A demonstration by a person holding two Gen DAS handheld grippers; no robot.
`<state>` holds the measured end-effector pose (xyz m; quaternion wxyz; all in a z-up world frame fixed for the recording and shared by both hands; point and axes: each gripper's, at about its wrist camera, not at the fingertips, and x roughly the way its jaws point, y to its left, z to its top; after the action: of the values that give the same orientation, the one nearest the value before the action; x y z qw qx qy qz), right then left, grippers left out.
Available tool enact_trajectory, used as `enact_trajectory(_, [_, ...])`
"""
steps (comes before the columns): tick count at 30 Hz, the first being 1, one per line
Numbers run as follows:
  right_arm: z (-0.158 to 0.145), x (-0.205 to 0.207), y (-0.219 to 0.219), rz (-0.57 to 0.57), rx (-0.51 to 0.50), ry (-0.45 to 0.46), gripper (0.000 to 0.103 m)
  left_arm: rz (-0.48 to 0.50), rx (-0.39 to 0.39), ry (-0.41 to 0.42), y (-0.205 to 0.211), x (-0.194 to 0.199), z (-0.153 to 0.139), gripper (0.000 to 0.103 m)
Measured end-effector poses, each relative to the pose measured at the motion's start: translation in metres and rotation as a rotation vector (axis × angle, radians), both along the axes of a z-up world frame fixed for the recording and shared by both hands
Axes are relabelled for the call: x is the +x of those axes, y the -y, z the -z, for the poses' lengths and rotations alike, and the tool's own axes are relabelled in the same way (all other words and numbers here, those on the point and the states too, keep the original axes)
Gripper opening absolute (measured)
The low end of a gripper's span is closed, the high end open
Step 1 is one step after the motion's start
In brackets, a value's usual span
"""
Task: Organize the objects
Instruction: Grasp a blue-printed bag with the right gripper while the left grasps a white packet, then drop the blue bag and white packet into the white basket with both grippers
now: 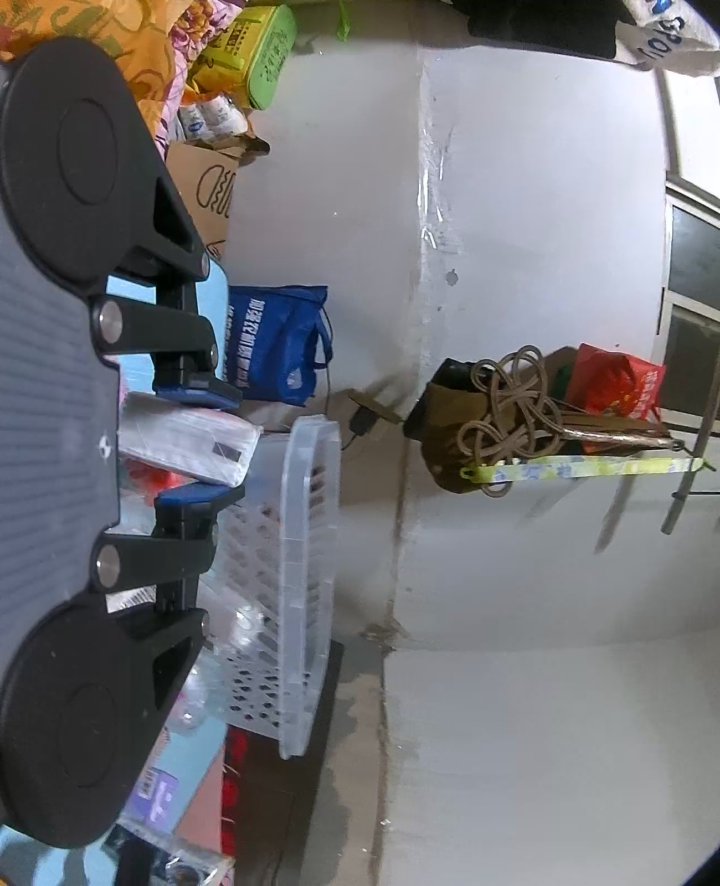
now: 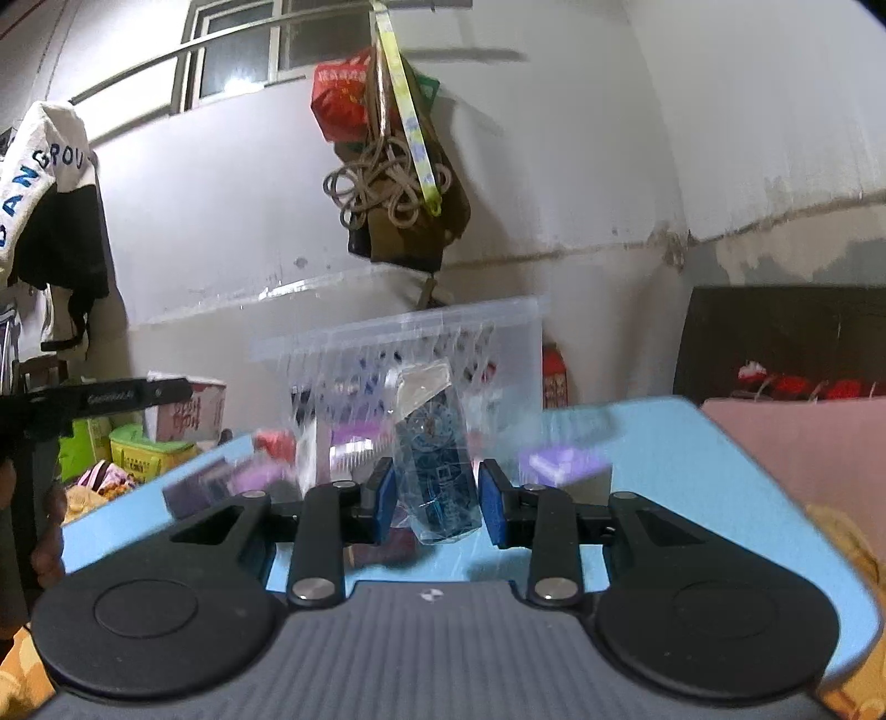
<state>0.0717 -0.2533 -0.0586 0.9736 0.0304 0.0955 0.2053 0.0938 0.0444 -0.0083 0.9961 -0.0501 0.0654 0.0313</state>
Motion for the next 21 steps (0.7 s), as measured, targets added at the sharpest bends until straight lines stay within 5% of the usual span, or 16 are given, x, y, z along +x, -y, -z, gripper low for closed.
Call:
enact_trajectory(4, [-0.022,0.011,-0.001,-0.014,-0.007,0.035,0.036,0.033,-0.027,0.038,-0.002,-0.003,-0.019,0.032])
enact_trajectory(10, [-0.091,0.064,-0.022,-0.063,-0.043,0.128,0.035,0.103,-0.013,0.126,0.011,0.036,-0.085,0.032])
enact_trajectory(13, [-0.113,0.11,-0.039,-0.059,-0.071,0.102,0.035,0.142,0.002,0.086,0.024,0.078,-0.104,0.032])
enact_trajectory(18, [-0.1,0.149,-0.052,-0.065,-0.095,0.052,0.038,0.144,0.007,-0.016,0.033,0.127,-0.091,0.039])
enact_trajectory(19, [-0.096,0.149,-0.052,-0.069,-0.086,0.063,0.053,0.148,0.011,-0.03,0.033,0.131,-0.086,0.047])
enact_trajectory(20, [-0.091,0.149,-0.052,-0.071,-0.094,0.07,0.083,0.148,0.014,-0.05,0.033,0.137,-0.08,0.067])
enact_trajectory(21, [-0.088,0.148,-0.053,-0.061,-0.108,0.068,0.094,0.139,0.011,-0.058,0.03,0.139,-0.074,0.072])
